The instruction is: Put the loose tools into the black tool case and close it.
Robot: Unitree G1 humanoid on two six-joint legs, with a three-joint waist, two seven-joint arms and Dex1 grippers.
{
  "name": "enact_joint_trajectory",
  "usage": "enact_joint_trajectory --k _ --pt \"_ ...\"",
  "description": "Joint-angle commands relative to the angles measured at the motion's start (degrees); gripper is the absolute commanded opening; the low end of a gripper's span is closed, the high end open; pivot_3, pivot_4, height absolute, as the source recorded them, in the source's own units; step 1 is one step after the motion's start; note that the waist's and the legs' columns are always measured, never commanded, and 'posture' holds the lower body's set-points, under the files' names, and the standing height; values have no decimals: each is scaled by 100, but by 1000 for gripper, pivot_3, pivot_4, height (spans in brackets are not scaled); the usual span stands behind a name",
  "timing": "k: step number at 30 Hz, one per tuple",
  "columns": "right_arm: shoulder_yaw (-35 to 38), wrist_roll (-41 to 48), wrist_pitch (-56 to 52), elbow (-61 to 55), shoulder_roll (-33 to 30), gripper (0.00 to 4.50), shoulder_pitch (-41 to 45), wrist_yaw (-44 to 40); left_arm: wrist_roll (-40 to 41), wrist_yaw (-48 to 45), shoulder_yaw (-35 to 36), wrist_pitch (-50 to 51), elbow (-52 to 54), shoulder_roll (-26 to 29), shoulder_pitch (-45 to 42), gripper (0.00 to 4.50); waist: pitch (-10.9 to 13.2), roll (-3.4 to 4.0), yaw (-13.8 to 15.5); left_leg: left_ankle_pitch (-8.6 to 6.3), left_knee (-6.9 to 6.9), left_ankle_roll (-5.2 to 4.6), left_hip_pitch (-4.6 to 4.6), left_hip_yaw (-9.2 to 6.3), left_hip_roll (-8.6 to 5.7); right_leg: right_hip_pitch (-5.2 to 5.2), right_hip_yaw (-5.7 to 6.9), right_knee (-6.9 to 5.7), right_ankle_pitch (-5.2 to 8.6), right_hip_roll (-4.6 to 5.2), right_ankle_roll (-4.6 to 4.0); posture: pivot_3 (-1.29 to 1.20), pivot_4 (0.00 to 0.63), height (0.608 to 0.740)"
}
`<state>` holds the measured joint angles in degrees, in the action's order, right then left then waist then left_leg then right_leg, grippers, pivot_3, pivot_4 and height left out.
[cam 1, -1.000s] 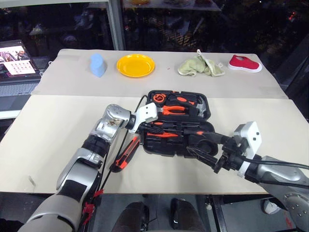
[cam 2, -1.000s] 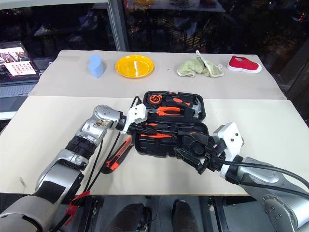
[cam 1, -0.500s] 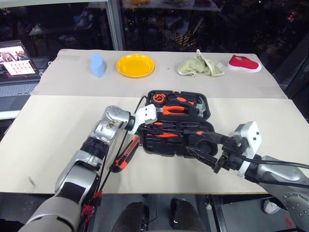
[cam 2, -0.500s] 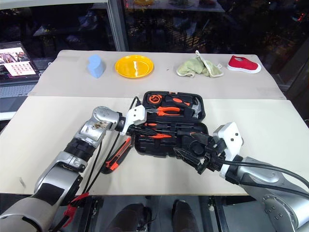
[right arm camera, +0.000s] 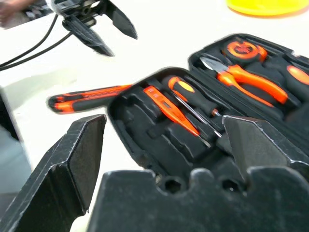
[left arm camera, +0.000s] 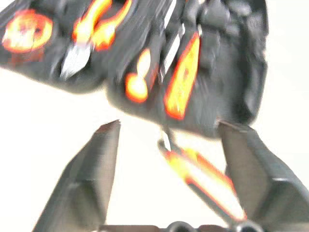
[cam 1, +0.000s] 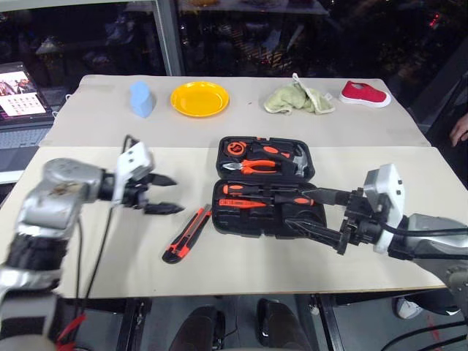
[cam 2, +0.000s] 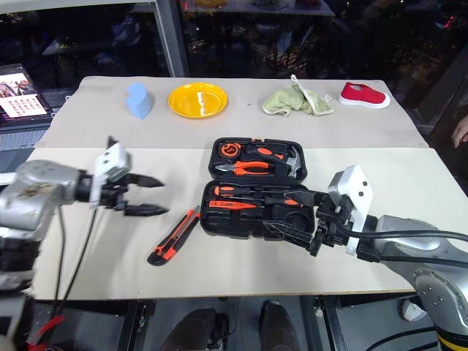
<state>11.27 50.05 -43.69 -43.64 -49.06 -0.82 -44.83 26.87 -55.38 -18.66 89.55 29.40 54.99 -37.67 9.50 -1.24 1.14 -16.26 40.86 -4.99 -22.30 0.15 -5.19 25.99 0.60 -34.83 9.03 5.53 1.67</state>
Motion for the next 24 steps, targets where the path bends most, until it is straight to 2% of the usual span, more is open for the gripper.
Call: enact_joint_trajectory --k 1,5,8,11,13,14,21,24 --pt "-20 -25 136 -268 77 4500 -11 163 -17 411 -298 50 -101 -216 -177 4475 0 0 -2 -1 0 2 0 0 0 1 -1 -2 0 1 -1 0 150 740" --pt "7 -9 131 -345 94 4500 -77 250 -19 655 -562 -93 -399 -427 -234 4475 -2 3 -10 -2 -2 9 5 0 -1 1 -1 -6 2 1 -5 0 150 740" --pt "18 1 127 -380 94 4500 -90 316 -55 774 -760 -274 -563 -507 -238 3773 -2 3 22 -11 -1 34 20 -1 -1 -18 0 -5 3 4 -5 0 150 740" --pt "67 52 119 -394 86 4500 -70 361 6 792 -805 -344 -694 -518 -233 2696 -2 3 28 -17 -2 41 56 -6 -1 -62 3 1 8 6 1 0 150 740" --pt "108 77 121 -380 71 4500 -62 369 -12 830 -836 -415 -794 -492 -209 1943 -2 3 28 -29 -5 27 84 -8 0 -86 3 7 35 8 44 0 150 740" --pt "128 80 125 -373 62 4500 -64 374 -22 848 -838 -436 -842 -467 -188 1764 -2 4 29 -37 -6 15 92 -9 -1 -86 4 7 41 9 51 0 150 740" --pt "323 139 134 -343 61 4500 -108 410 -231 1233 -333 -498 -1587 -594 -108 1690 -8 13 81 -41 -9 12 116 -11 -1 -95 3 3 45 14 51 0 150 740" --pt "359 180 115 -316 65 4500 -61 452 -342 1321 -108 -633 -1977 -462 -111 1679 -8 13 91 -44 -9 7 117 -15 2 -95 1 -3 47 38 52 0 150 740"
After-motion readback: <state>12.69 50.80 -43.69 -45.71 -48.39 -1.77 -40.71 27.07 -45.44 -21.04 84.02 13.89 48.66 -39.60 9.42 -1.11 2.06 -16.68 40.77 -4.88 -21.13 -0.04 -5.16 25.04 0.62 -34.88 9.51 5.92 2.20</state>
